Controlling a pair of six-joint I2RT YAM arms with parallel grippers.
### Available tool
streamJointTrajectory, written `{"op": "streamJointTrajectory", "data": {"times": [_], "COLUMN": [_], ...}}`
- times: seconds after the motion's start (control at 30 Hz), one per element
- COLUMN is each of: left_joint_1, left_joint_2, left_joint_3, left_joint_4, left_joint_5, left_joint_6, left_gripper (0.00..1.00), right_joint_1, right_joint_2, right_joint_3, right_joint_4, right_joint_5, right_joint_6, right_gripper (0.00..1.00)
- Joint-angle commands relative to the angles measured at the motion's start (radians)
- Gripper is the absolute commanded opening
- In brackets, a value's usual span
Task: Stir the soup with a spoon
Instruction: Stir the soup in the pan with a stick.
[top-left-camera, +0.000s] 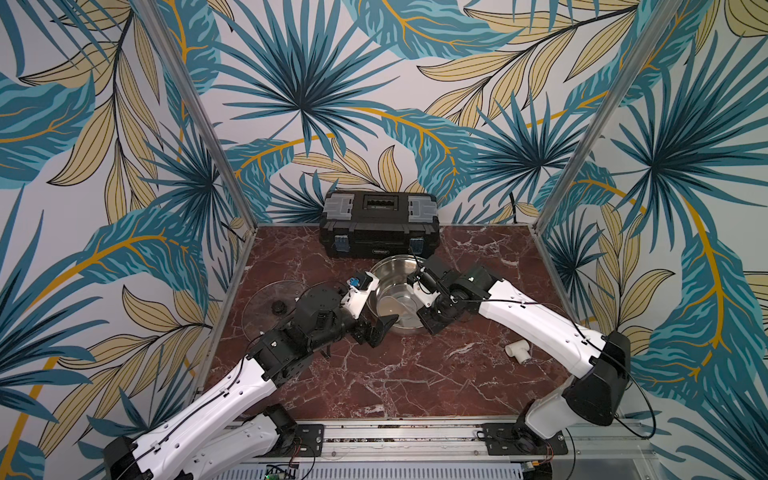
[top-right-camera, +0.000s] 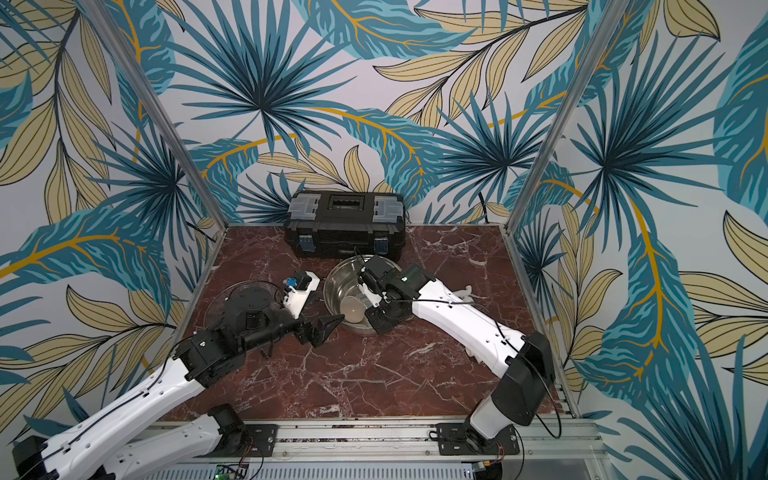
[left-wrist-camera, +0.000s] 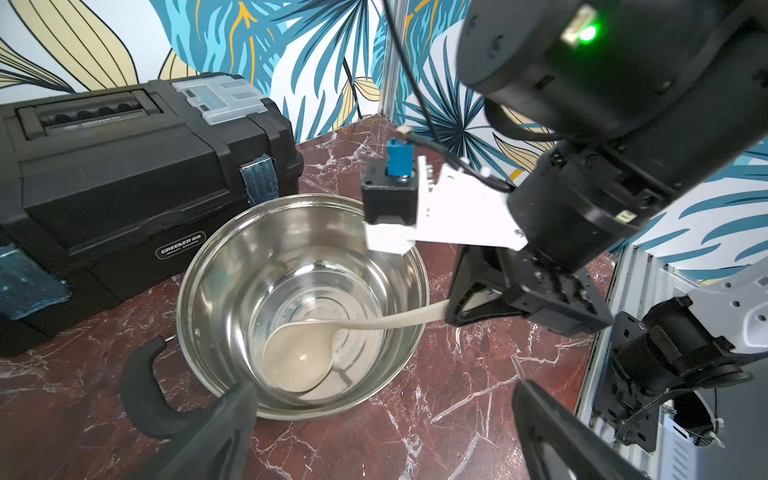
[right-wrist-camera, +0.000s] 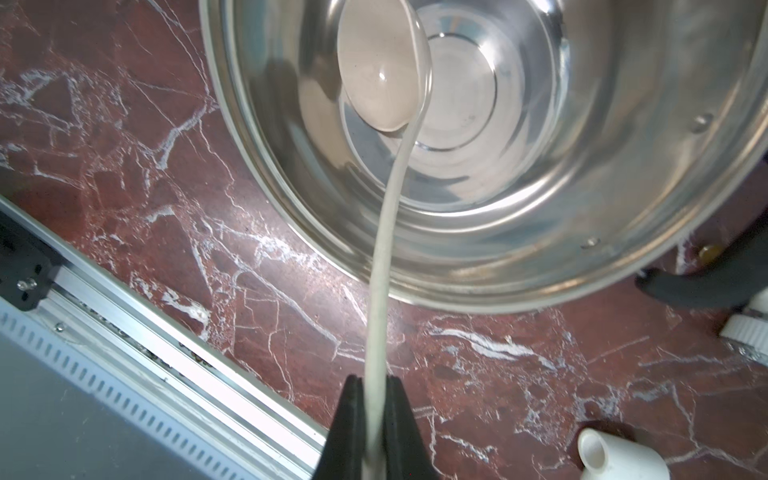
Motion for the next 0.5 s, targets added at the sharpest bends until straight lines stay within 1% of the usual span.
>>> {"op": "streamJointTrajectory", "data": {"times": [0.0, 0.23, 0.37, 0.47], "left_joint_1": [0.000, 0.000, 0.000, 0.000], "left_joint_2": [-0.017, -0.019, -0.020, -0.023], "left_joint_3": [-0.026, -0.029, -0.030, -0.033], "left_joint_4": [0.025, 0.019, 0.019, 0.019], "left_joint_5": [0.013, 0.016, 0.017, 0.019], "left_joint_6": [0.001, 0.003, -0.002, -0.006], "left_gripper": [1.00, 1.00, 1.00, 1.00], "right_joint_1": [0.003, -0.001, -0.009, -0.014], "right_joint_2": [-0.045, -0.035, 0.002, 0.036], "right_joint_3": [-0.051, -0.048, -0.012, 0.024], "right_joint_4": [-0.085, -0.143, -0.125, -0.094], "right_joint_5": [0.106, 0.331, 0.401, 0.419], "right_joint_6": [0.016, 0.066, 0.071, 0.067], "right_gripper": [0.00, 0.00, 0.00, 0.00]}}
